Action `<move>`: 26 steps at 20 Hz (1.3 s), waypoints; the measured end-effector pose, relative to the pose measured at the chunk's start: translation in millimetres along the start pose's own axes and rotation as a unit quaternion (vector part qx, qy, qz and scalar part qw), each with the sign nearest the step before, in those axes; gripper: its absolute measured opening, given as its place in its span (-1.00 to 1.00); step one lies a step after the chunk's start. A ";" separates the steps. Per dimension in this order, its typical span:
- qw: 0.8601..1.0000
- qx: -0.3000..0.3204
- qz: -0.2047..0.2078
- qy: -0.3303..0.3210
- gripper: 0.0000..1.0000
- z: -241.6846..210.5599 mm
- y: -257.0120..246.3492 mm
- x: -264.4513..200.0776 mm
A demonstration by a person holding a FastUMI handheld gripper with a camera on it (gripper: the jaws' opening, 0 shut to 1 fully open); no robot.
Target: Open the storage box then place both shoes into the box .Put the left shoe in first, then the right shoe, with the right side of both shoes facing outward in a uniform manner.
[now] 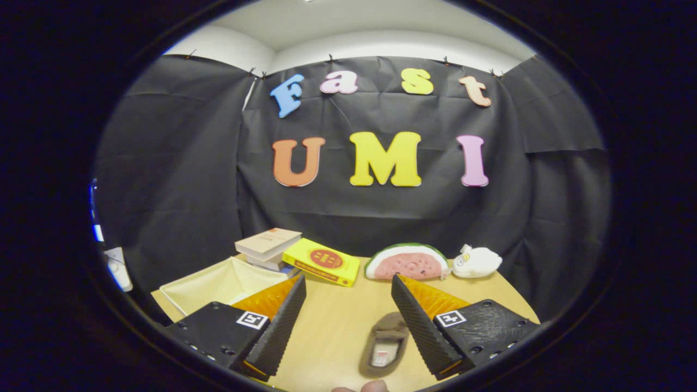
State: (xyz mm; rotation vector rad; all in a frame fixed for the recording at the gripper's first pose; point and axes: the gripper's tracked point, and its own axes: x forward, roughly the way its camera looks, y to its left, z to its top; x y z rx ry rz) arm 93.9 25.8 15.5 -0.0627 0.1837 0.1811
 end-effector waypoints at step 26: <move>0.944 0.098 -0.082 0.303 -0.64 -220.4 -89.3 101.9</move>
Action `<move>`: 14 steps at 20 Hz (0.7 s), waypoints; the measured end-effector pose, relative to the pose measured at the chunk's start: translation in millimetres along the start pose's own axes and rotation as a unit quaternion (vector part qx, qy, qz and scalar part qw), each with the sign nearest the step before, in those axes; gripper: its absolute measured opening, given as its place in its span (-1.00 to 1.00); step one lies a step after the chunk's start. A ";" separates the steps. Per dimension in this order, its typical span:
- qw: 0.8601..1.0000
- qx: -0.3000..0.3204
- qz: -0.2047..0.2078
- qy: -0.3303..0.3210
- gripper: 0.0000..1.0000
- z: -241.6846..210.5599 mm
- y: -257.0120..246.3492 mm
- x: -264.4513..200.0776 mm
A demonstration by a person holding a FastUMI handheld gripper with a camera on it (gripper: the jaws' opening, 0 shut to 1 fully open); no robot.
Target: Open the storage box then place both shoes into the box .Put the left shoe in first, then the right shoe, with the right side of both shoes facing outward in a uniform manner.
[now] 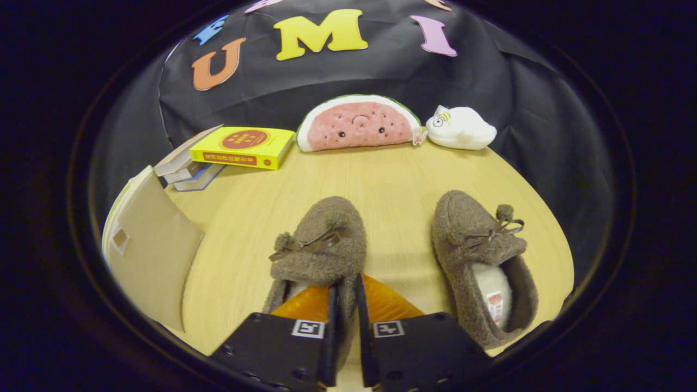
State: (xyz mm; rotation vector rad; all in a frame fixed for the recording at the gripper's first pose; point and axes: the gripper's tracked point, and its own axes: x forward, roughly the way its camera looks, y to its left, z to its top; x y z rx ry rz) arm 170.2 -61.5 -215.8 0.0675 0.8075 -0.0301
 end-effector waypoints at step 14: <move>0.992 0.112 0.063 -0.016 -0.99 14.0 35.6 -44.4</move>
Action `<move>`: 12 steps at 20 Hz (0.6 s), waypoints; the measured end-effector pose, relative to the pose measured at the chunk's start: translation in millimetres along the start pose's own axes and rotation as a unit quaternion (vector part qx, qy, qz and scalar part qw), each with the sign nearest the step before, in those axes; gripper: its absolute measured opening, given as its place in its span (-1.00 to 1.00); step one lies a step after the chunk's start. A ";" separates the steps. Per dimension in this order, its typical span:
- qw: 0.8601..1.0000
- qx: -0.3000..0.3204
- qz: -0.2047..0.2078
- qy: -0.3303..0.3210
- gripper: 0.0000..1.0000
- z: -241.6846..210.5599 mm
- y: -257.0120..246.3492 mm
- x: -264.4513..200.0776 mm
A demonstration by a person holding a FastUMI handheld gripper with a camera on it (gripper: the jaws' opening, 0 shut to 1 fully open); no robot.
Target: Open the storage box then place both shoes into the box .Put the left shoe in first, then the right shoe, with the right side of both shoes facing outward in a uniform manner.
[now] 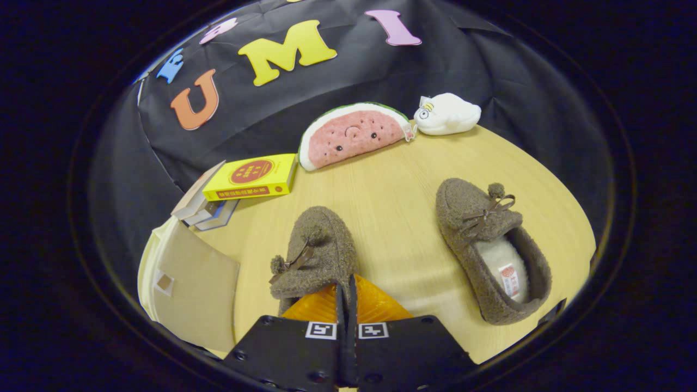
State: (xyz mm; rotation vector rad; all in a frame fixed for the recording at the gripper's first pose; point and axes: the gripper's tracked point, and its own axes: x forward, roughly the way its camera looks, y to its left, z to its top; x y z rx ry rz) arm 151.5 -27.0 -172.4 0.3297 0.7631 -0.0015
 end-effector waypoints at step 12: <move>0.993 0.005 0.093 -0.071 -1.00 54.0 187.6 -106.1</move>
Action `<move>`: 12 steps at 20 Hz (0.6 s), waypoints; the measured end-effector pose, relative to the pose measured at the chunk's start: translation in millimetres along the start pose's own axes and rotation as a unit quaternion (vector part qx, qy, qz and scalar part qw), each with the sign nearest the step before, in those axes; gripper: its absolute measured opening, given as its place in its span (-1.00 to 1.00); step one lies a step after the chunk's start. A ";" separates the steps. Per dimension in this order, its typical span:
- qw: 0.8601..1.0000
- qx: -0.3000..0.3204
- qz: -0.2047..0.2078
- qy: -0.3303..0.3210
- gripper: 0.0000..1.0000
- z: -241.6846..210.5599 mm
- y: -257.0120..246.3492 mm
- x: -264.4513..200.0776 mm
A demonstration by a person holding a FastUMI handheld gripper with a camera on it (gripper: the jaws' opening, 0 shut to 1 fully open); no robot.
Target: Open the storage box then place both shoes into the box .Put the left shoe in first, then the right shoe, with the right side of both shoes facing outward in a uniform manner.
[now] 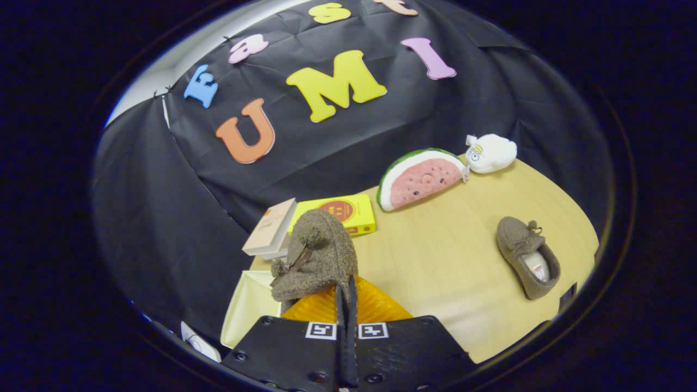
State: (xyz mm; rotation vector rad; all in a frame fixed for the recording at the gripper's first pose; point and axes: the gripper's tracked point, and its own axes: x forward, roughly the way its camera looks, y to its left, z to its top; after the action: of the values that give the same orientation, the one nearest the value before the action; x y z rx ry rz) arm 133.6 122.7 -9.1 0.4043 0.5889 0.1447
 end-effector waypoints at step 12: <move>0.999 0.029 0.017 0.002 -1.00 -82.1 146.0 55.0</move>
State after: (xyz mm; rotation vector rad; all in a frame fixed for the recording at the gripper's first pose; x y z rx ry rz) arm 129.8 296.3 -39.4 0.4695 0.5922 0.1616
